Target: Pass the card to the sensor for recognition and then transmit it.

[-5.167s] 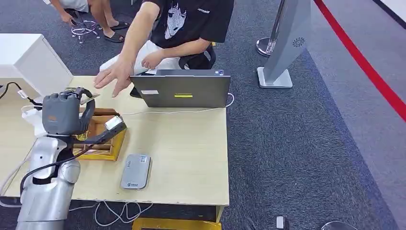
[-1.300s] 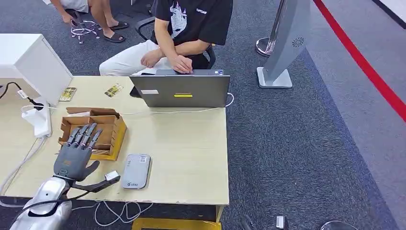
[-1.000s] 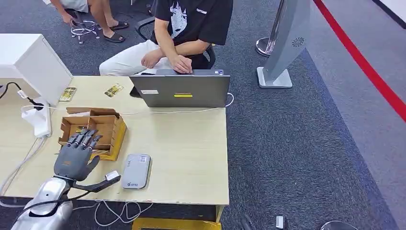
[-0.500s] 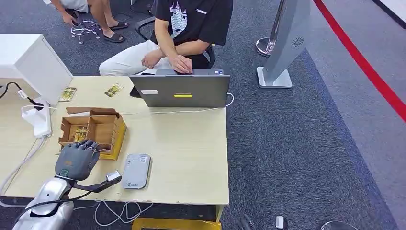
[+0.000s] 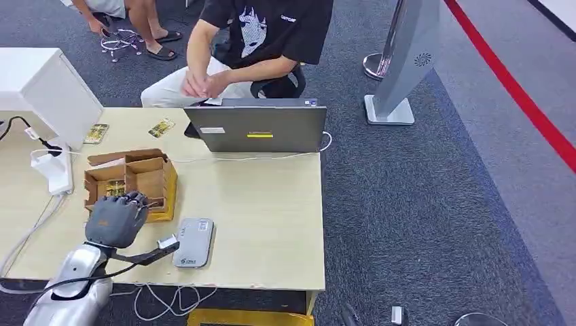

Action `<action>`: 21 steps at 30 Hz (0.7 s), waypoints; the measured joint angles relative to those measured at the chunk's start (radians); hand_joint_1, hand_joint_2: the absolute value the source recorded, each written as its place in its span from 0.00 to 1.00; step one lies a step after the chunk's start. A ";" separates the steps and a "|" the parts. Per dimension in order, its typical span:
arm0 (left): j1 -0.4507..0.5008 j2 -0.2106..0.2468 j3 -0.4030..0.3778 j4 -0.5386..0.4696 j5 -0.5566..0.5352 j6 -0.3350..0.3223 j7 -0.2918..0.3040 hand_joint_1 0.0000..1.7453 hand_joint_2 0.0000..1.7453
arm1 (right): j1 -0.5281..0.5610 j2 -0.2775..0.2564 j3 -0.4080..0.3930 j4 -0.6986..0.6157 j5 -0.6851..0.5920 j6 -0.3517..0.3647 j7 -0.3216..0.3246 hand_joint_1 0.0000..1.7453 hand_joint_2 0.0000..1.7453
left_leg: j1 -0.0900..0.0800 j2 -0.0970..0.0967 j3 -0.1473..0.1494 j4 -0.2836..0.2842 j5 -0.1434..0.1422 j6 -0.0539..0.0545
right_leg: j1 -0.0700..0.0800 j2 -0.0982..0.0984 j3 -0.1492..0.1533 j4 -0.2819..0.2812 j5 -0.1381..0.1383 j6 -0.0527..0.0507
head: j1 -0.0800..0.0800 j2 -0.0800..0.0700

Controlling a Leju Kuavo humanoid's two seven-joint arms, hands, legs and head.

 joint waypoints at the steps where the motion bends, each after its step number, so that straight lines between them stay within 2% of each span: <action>1: -0.010 -0.007 -0.002 -0.030 0.003 -0.012 0.000 1.00 1.00 | 0.000 0.000 0.000 0.000 0.000 0.000 0.002 0.00 1.00 | 0.000 -0.001 0.000 0.000 0.000 0.000 | 0.000 0.000 0.000 0.000 0.000 0.000 | 0.000 0.000; 6: -0.045 -0.026 -0.007 -0.125 0.006 -0.039 0.000 1.00 1.00 | -0.001 0.001 0.000 0.000 -0.001 0.000 0.004 0.00 1.00 | 0.000 0.001 0.000 0.000 0.000 0.000 | 0.000 0.001 0.002 0.000 0.001 0.000 | 0.000 0.000; 17: -0.054 -0.043 -0.007 -0.188 0.020 -0.030 -0.012 1.00 1.00 | -0.001 0.001 0.001 0.000 -0.001 -0.001 0.007 0.00 1.00 | 0.000 0.001 0.000 0.000 0.000 0.000 | 0.000 0.001 0.001 0.000 0.001 0.000 | 0.000 0.000; 21: -0.099 -0.054 -0.010 -0.246 0.026 -0.079 -0.007 1.00 1.00 | -0.002 0.001 0.006 0.000 -0.001 -0.001 0.011 0.00 1.00 | 0.000 0.001 0.000 0.000 0.000 0.000 | 0.000 0.000 0.002 0.000 0.001 0.000 | 0.000 0.000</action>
